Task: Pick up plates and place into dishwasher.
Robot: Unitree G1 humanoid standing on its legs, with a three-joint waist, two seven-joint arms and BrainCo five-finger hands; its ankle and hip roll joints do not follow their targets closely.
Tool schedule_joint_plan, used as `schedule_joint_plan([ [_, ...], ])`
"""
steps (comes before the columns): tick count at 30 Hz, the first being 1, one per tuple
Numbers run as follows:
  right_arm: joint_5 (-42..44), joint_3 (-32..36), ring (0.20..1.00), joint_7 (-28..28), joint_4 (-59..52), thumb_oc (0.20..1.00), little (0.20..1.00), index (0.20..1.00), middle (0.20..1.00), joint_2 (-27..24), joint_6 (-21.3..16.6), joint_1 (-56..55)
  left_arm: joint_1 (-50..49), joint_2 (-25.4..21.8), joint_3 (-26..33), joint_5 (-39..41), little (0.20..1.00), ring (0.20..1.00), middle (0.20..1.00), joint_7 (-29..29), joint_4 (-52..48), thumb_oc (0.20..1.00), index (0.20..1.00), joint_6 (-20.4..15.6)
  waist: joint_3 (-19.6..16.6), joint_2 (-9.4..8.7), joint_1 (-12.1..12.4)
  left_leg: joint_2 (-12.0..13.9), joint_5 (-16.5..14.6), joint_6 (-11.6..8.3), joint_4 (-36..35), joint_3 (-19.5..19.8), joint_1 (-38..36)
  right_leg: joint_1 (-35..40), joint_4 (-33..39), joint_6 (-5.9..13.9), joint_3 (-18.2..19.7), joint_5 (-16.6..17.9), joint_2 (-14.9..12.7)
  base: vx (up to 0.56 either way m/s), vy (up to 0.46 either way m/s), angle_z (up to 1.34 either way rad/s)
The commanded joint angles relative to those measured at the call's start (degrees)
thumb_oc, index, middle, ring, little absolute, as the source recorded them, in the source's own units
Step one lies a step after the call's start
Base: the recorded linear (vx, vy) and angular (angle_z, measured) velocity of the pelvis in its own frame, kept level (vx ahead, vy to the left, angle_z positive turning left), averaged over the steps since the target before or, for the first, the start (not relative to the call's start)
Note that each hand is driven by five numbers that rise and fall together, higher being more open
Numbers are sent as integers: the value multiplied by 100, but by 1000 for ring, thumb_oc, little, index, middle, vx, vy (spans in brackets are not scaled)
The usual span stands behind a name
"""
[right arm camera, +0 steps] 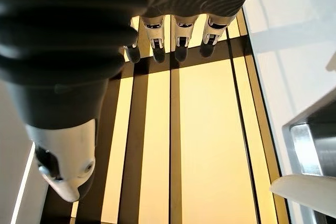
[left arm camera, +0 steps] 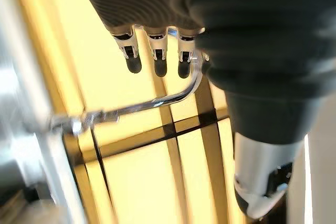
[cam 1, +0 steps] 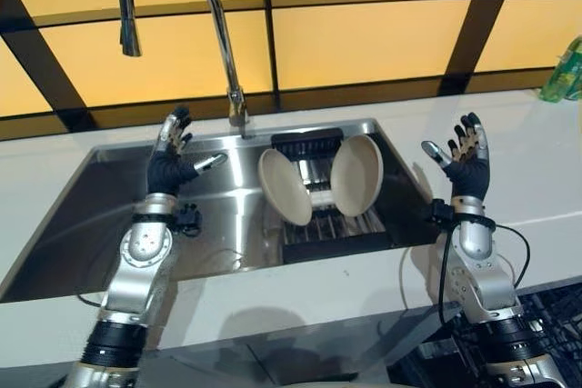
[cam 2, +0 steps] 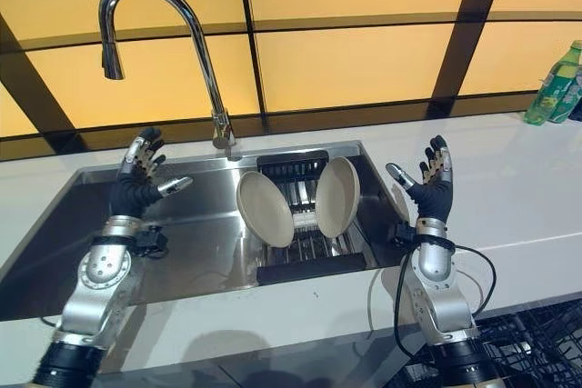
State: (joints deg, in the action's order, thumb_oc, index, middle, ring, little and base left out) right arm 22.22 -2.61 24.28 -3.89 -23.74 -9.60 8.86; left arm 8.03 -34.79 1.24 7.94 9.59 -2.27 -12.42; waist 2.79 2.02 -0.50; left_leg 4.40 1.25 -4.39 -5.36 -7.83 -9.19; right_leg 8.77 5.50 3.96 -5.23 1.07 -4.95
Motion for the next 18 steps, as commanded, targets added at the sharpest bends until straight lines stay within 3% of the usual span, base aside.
schedule_joint_plan([
  [1,212,261,1000,-107,-249,1000,1000,1000,1000,-339,-182,-26,413,-811,258,-877,1000,1000,1000,132,623,1000,1000,-751,-286,-51,-44,115,-347,41,62,-70,15,-189,-97,218,-182,-86,-344,52,52,-2],
  [5,306,321,1000,-248,-164,1000,1000,1000,1000,-499,-196,-79,514,-1511,217,-1597,1000,1000,1000,300,1106,1000,1000,-1109,-281,30,-128,80,-359,62,74,-123,5,-200,-98,234,-93,-82,-358,86,64,-11],
  [9,346,369,1000,-313,-192,1000,1000,1000,1000,-594,-130,-185,505,-1911,151,-2079,1000,1000,1000,437,1329,1000,1000,-1327,-256,74,-197,40,-369,84,85,-167,12,-242,-109,267,-23,-57,-383,103,63,-8],
  [18,411,421,1000,-503,-109,1000,1000,1000,1000,-776,-95,-241,561,-2269,-237,-3075,1000,1000,1000,1028,1471,1000,1000,-1504,-11,148,-407,-102,-380,156,61,-249,123,-478,-127,341,219,38,-455,77,85,-10],
])
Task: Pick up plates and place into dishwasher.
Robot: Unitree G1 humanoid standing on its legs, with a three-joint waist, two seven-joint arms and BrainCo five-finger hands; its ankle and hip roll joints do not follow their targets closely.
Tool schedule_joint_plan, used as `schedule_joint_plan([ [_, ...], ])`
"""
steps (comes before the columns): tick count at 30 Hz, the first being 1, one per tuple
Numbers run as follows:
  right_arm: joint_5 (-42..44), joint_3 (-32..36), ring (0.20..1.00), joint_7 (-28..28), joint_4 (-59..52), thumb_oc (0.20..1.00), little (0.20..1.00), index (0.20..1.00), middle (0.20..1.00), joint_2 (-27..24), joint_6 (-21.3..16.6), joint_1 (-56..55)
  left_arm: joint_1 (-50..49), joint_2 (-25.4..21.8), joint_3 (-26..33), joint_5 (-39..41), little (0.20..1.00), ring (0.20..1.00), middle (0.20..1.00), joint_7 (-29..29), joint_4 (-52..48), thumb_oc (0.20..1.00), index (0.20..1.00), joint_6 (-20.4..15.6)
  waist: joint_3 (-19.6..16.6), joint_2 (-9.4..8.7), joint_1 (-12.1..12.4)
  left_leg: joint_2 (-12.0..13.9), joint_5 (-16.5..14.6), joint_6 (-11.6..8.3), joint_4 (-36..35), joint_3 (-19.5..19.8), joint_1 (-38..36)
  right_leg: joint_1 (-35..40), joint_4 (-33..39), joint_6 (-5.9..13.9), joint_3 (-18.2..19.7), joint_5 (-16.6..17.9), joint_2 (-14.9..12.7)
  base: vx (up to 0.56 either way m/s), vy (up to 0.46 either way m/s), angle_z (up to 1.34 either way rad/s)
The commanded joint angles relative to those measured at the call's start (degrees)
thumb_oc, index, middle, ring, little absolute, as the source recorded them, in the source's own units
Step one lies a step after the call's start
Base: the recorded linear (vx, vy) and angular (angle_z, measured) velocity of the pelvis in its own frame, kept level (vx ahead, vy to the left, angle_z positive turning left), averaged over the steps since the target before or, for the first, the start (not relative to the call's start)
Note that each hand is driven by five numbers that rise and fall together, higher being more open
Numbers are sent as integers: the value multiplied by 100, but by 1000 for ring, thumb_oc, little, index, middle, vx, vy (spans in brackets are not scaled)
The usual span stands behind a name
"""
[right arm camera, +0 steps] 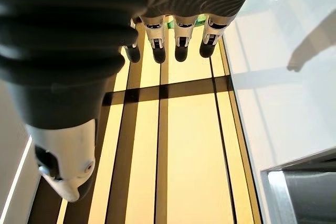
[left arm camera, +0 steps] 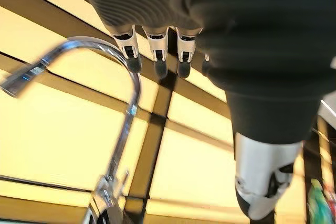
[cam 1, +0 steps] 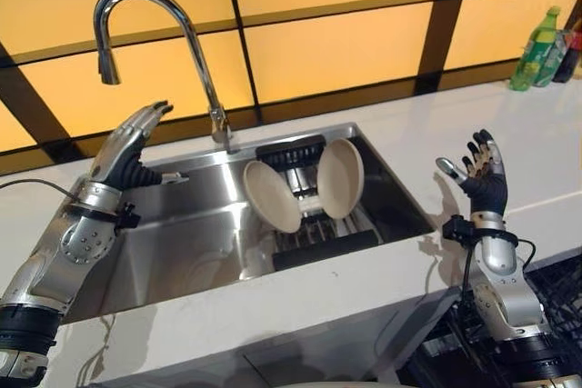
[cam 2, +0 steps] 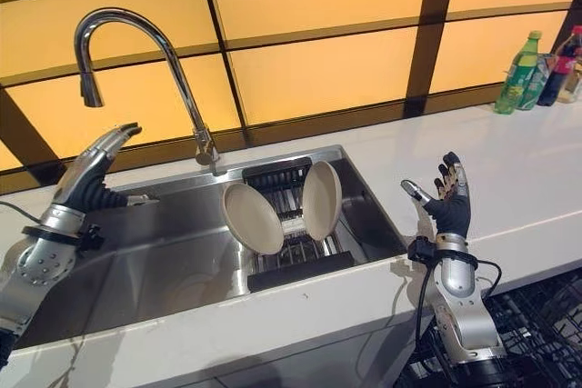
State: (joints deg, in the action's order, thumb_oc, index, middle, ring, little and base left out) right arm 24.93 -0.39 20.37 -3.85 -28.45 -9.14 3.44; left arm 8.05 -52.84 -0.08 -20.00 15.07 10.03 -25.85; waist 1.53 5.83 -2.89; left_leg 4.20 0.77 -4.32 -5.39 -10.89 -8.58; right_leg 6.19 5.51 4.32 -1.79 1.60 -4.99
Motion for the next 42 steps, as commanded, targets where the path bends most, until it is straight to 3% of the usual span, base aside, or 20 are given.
schedule_joint_plan([
  [1,144,196,1000,-116,-94,1000,1000,1000,1000,-326,-140,322,612,-482,-168,-375,1000,1000,1000,551,275,1000,1000,-190,141,-227,-180,-95,-333,158,61,49,81,-248,-128,312,-103,-7,-461,31,88,-7],
  [13,91,156,1000,-169,28,1000,1000,1000,1000,-683,-59,822,1305,-541,-1053,-1340,1000,1000,1000,1167,671,1000,1000,102,715,-65,-429,-299,-290,215,107,-75,415,-759,-254,390,183,102,-585,-8,111,-13],
  [18,95,62,1000,-70,105,1000,1000,1000,1000,-962,-30,1323,1967,-636,-1673,-1766,1000,1000,1000,1679,964,1000,1000,329,1127,16,-555,-374,-244,204,219,-112,732,-1122,-401,420,311,144,-642,-113,123,-14],
  [25,32,-31,1000,44,137,1000,1000,1000,1000,-1043,-78,1614,2505,-856,-2392,-2480,1000,1000,1000,1544,1078,1000,1000,616,1519,19,-616,-424,-187,216,283,-97,1008,-1368,-414,427,431,242,-650,-61,45,-7],
  [31,3,50,1000,-23,114,1000,1000,1000,1000,-981,-147,1464,2594,-1011,-2528,-2514,1000,1000,1000,1362,1036,1000,1000,381,1539,15,-585,-458,-174,233,213,-59,920,-1267,-350,439,390,275,-679,22,9,-2],
  [40,-31,164,1000,-131,20,1000,1000,1000,1000,-955,14,1238,2224,-864,-2292,-3050,1000,1000,1000,1839,786,1000,1000,-159,1356,67,-551,-515,-208,229,135,-48,709,-1072,-323,475,308,240,-771,55,25,2],
  [41,-41,161,1000,-128,35,1000,1000,1000,1000,-952,23,1235,2204,-859,-2291,-3045,526,526,526,1821,775,526,526,-177,1342,71,-547,-518,-213,230,119,-50,683,-1049,-313,480,300,237,-777,36,12,1],
  [42,-28,156,1000,-120,35,1000,1000,1000,1000,-957,37,1228,2185,-855,-2298,-3058,200,200,200,1841,772,200,200,-185,1334,70,-545,-520,-220,232,112,-43,665,-1027,-305,482,299,231,-779,32,2,0],
])
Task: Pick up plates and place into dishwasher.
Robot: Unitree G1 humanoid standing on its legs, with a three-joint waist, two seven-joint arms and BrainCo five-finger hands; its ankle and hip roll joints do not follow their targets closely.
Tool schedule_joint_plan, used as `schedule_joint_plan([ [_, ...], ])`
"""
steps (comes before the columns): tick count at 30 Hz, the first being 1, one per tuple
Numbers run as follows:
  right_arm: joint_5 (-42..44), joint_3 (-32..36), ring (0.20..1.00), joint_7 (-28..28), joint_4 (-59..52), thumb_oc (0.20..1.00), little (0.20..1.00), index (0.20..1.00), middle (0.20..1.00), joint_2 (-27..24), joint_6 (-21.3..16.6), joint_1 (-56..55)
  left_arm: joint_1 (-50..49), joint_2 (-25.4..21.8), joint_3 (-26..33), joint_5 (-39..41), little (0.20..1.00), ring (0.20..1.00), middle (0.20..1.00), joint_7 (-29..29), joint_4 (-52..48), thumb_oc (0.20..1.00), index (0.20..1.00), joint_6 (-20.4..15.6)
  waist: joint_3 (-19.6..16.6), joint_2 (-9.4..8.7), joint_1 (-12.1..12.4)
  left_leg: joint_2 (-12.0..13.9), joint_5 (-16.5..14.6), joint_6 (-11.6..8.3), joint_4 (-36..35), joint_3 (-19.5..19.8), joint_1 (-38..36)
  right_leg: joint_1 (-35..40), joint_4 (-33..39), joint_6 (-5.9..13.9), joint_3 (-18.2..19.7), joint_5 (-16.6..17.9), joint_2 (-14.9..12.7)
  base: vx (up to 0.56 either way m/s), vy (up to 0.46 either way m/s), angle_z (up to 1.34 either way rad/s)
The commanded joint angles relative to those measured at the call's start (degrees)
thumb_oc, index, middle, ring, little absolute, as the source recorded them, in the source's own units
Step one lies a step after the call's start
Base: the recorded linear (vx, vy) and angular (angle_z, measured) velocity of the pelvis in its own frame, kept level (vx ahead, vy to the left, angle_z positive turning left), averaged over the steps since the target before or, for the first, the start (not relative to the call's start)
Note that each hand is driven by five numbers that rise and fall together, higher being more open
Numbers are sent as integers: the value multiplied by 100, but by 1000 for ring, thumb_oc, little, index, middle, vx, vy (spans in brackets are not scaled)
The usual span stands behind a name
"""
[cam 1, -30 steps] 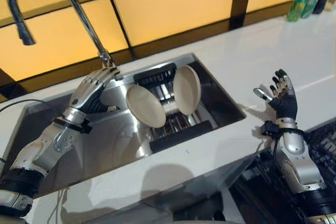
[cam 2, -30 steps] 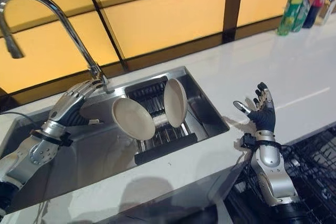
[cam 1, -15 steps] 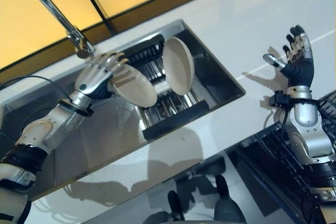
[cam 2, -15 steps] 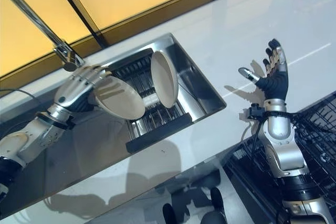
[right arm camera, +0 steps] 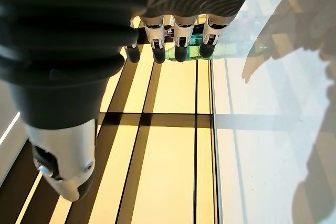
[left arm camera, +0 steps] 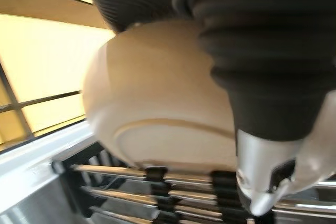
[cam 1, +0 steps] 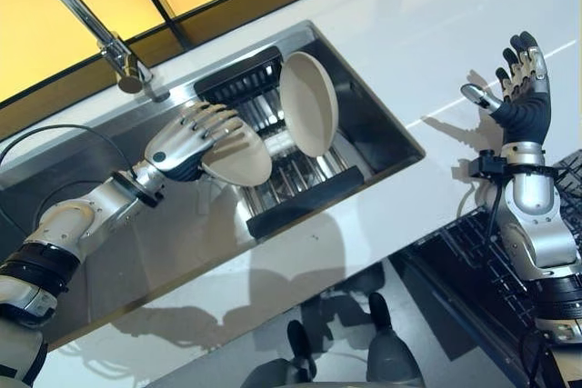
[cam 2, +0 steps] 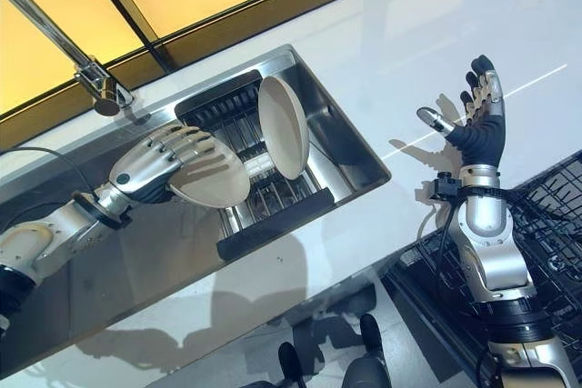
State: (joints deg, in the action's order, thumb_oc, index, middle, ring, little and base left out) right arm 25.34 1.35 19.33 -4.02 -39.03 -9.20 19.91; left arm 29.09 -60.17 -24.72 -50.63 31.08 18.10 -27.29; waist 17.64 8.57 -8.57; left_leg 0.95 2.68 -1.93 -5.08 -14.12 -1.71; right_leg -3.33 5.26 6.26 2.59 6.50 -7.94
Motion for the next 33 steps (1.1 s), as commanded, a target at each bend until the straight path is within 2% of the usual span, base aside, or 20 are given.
schedule_joint_plan([
  [1,-58,-21,1000,6,46,1000,1000,1000,1000,94,68,-420,70,-123,167,45,200,200,200,218,-37,200,200,-63,-282,-204,27,-196,-416,-8,80,281,-37,-58,-276,291,-143,-261,-487,0,0,0],
  [9,-6,79,1000,-104,39,1000,1000,1000,1000,117,32,-648,-215,-126,399,-15,200,200,200,287,-122,200,200,-43,-409,-191,62,-190,-466,-1,33,319,-190,105,-212,301,-194,-274,-493,17,-5,0],
  [19,108,190,1000,-228,45,1000,1000,1000,1000,111,41,-924,-699,-174,833,-192,200,200,200,580,-182,200,200,230,-678,-192,130,-148,-521,-22,8,332,-376,357,-112,303,-322,-311,-504,23,-14,1],
  [28,123,347,1000,-278,5,1000,1000,1000,1000,218,-6,-1174,-1234,-260,1611,-320,200,200,200,1178,-413,200,200,614,-959,-267,266,-66,-583,-57,8,390,-495,552,-56,295,-460,-375,-478,4,-49,8],
  [33,159,446,1000,-303,-44,1000,1000,1000,1000,310,-44,-1304,-1505,-355,2078,-385,200,200,200,1367,-587,200,200,672,-1075,-349,335,-6,-609,-77,8,428,-546,640,-34,283,-527,-403,-447,-22,-72,3],
])
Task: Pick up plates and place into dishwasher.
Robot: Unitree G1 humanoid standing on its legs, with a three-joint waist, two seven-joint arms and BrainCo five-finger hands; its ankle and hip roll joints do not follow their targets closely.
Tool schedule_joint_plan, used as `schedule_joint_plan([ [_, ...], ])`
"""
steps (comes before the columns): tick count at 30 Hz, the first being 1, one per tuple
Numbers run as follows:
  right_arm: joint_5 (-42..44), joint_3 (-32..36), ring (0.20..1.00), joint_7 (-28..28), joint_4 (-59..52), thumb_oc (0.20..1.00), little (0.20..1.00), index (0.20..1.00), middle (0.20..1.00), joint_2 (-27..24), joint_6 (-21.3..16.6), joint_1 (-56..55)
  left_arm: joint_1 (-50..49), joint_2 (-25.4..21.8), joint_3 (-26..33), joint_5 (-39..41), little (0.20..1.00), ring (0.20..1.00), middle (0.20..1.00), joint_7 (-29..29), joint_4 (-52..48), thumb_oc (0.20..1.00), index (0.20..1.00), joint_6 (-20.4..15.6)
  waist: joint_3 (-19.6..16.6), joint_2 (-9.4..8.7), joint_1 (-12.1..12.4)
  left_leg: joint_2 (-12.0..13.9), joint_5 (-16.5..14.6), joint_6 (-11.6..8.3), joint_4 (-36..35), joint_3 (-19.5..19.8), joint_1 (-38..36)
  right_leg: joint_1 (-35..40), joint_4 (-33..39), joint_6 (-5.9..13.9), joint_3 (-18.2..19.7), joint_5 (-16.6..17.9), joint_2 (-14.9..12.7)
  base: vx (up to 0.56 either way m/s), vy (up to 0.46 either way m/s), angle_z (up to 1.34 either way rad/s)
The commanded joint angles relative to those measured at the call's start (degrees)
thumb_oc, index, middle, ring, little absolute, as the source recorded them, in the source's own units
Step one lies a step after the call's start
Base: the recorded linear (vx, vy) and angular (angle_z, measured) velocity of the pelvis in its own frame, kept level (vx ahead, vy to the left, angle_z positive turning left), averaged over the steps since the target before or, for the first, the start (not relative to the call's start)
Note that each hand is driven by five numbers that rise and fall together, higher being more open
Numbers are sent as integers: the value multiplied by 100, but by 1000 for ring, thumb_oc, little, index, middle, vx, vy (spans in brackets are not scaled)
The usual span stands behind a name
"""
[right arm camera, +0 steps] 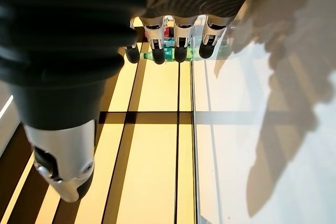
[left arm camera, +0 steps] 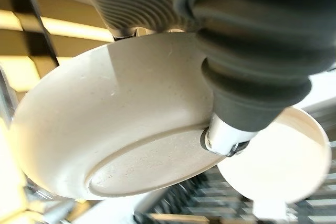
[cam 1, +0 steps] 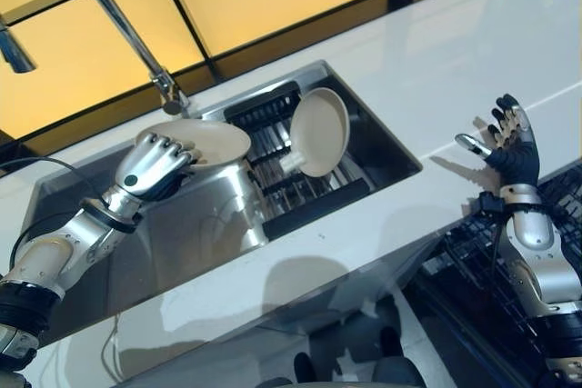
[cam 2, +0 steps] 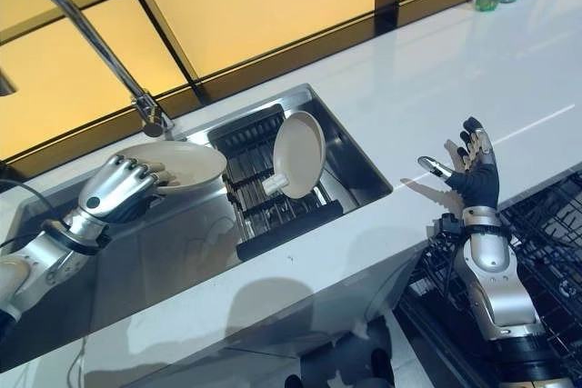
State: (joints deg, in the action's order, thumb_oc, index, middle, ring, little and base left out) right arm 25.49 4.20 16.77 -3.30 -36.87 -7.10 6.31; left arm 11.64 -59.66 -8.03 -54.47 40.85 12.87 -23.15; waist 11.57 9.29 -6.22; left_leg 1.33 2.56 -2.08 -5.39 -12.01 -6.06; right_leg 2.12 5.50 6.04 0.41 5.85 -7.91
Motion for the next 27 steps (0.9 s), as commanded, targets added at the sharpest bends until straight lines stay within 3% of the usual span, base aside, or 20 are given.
schedule_joint_plan([
  [1,141,186,1000,-55,-127,1000,1000,1000,1000,109,-289,27,175,-459,512,-3,200,200,200,421,-133,200,200,271,-502,-439,123,-32,-601,-68,39,225,-122,110,-52,304,-325,-340,-441,-30,-67,10],
  [5,-17,182,1000,-143,-244,1000,1000,1000,1000,38,-442,99,51,-563,788,780,200,200,200,448,-314,200,200,69,-602,-490,183,21,-613,-82,39,260,-150,164,-50,298,-367,-372,-404,-38,-70,10],
  [7,-234,146,1000,-228,-420,1000,1000,1000,1000,-54,-544,285,181,-443,885,1810,200,200,200,183,-502,200,200,-441,-662,-546,246,52,-619,-88,39,293,-161,196,-50,284,-409,-395,-375,-50,-87,5],
  [9,-414,75,1000,-317,-589,1000,1000,1000,1000,-40,-601,508,326,-87,986,2831,200,200,200,-511,-780,200,200,-958,-717,-608,316,81,-628,-89,39,328,-167,233,-50,268,-447,-423,-340,-44,-81,3],
  [12,-811,-115,1000,-467,-830,1000,1000,1000,1000,83,-562,866,496,570,996,3716,200,200,200,-1471,-1238,200,200,-1394,-826,-701,415,118,-654,-100,39,380,-179,282,-50,259,-494,-462,-289,-49,-84,16],
  [16,-993,-328,1000,-824,-1052,1000,1000,1000,1000,121,-452,1209,783,1146,859,4677,200,200,200,-2539,-1653,200,200,-1565,-974,-820,509,158,-672,-122,39,433,-186,329,-50,256,-545,-493,-234,-65,-72,6],
  [21,-787,-670,1000,-1543,-1206,1000,1000,1000,1000,46,-295,1601,1143,1507,495,6078,200,200,200,-4050,-1948,200,200,-1452,-1129,-943,581,202,-658,-127,39,485,-196,375,-50,225,-569,-511,-156,-62,-48,8],
  [27,-325,-1232,1000,-2815,-1244,1000,1000,1000,1000,-95,-198,1988,1540,1767,150,7095,200,200,200,-5039,-2155,200,200,-1164,-1285,-1024,677,211,-653,-127,39,553,-194,413,-50,190,-649,-529,-107,-62,-38,4],
])
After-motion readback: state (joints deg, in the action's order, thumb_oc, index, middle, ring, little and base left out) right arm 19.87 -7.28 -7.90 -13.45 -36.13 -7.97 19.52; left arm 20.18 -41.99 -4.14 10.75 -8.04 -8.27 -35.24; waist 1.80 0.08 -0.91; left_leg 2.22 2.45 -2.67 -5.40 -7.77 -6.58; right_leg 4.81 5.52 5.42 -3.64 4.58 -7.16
